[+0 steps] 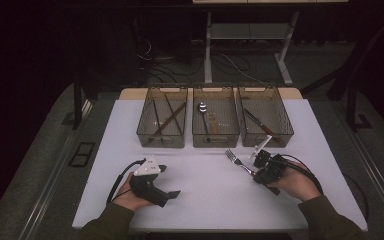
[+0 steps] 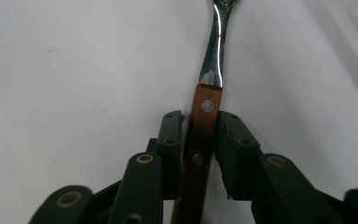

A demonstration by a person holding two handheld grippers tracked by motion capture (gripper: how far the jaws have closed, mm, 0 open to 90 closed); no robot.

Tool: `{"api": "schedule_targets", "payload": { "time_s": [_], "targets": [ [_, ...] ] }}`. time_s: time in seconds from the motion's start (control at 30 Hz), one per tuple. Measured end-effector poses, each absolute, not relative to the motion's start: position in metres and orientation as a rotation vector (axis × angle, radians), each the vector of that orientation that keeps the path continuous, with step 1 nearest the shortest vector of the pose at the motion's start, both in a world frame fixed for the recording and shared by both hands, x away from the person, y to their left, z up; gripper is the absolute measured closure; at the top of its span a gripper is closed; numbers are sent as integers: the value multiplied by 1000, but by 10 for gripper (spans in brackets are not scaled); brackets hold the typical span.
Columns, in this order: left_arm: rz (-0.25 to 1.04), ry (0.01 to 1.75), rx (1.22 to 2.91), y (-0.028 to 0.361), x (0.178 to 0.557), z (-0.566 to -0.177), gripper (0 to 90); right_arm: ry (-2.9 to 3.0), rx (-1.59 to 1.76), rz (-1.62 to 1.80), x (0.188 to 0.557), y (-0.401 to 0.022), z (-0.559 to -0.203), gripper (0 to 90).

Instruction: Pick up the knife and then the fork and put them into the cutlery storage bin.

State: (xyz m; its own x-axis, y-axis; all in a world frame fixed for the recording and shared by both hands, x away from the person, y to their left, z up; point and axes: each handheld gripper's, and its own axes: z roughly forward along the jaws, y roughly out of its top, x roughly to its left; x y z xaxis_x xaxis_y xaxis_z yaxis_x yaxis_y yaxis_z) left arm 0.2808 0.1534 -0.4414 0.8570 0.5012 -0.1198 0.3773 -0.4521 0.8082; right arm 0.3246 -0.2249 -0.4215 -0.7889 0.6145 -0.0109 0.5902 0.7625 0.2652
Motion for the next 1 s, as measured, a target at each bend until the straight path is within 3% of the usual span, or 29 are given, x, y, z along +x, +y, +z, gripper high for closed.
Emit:
{"api": "schedule_targets", "payload": {
  "time_s": [0.2,1.0],
  "targets": [
    [169,638,2096,153,281,-441,6,2873,957,319,327,-220,-421,768],
    [170,635,2096,154,281,-441,6,2834,958,482,329,-237,-412,772]
  ]
}}
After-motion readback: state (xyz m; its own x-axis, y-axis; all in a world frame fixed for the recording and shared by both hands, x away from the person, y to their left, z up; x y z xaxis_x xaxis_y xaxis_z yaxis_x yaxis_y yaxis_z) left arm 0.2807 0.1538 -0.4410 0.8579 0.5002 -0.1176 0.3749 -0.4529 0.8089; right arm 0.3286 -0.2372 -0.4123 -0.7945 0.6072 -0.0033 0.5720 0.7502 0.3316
